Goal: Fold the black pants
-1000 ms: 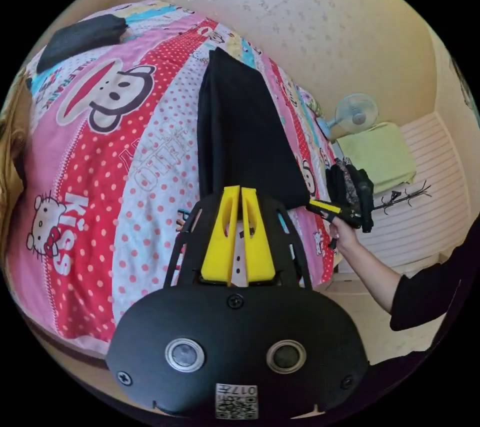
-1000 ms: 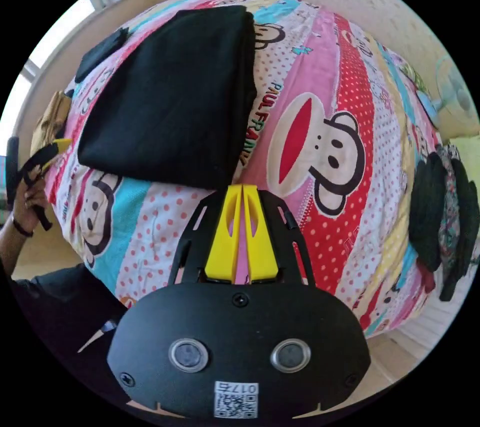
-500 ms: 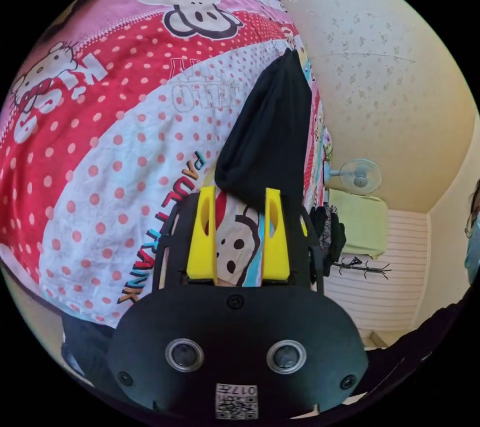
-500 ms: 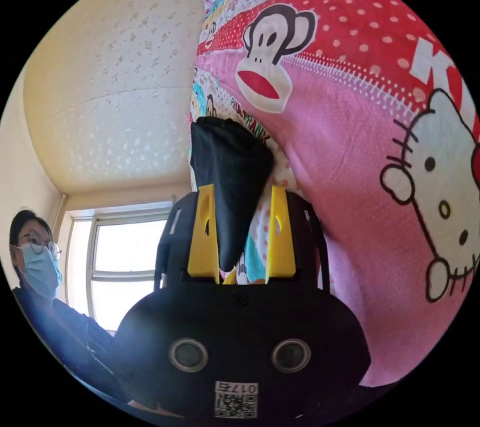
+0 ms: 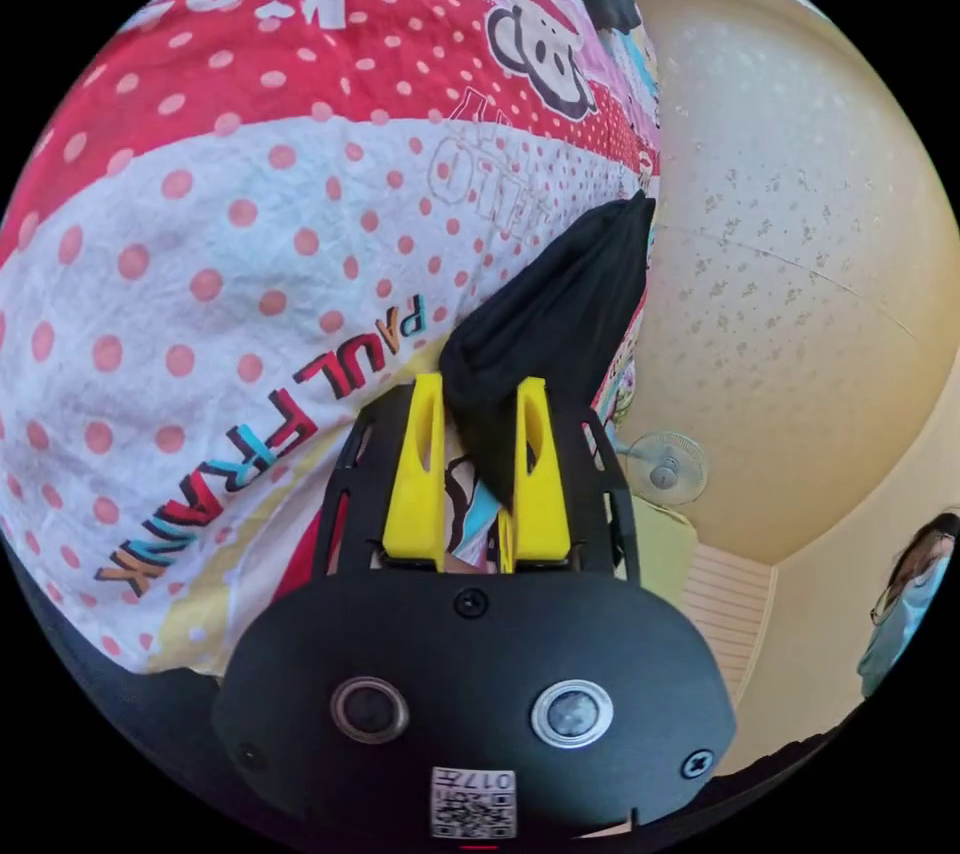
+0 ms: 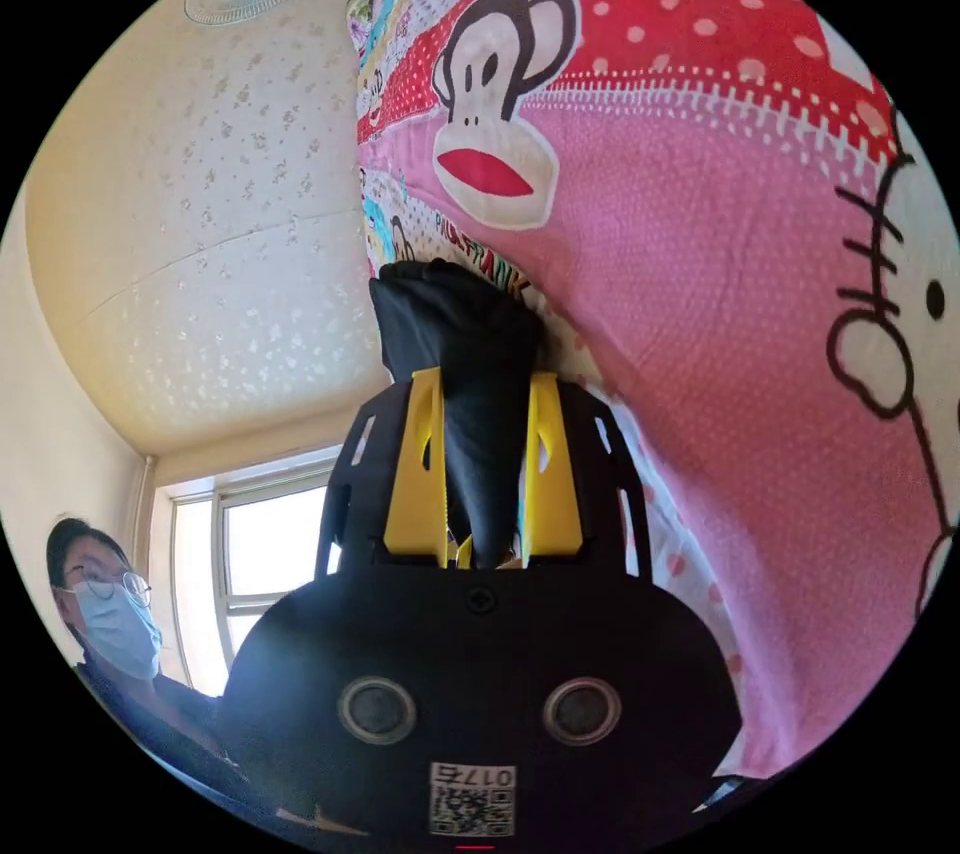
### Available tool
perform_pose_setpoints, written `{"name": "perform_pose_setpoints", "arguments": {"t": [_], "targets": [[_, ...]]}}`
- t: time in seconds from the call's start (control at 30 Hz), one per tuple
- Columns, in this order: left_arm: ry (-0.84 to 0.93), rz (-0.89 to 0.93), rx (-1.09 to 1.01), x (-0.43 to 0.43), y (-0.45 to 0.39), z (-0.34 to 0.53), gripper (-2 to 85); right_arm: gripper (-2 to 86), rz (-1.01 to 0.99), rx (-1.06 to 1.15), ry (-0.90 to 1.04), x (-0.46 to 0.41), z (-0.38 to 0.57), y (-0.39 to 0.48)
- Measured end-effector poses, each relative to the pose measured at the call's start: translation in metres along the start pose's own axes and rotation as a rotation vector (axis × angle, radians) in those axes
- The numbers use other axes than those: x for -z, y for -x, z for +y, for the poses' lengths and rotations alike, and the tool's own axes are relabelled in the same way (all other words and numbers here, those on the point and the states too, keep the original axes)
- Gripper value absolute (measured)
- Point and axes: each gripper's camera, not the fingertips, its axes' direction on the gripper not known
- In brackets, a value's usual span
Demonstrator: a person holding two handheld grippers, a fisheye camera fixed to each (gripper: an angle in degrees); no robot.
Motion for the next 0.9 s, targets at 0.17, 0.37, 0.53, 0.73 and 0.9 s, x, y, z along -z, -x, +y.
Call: {"name": "perform_pose_setpoints", "arguments": {"t": [0.17,0.37,0.53,0.73,0.9], "targets": [[0.016,-0.038,-0.045,0.007,-0.016,-0.010,7.1,11.7,0.068,0.093,0.080,-0.014,-0.018,0.009],[0.031,-0.030,-0.157,0.031,-0.033,-0.016,5.7,6.3,0.096,0.254,0.174,-0.003,-0.026,0.054],[0.107,0.019,-0.354,0.082,-0.059,-0.005,5.3,5.3,0.095,0.316,0.229,0.032,-0.002,0.097],[0.268,-0.097,-0.339,0.151,-0.030,0.048,5.2,4.8,0.185,0.147,0.309,0.115,0.062,0.070],[0.367,-0.188,-0.137,0.215,0.020,0.101,5.2,4.6,0.279,-0.067,0.356,0.193,0.138,0.049]]}}
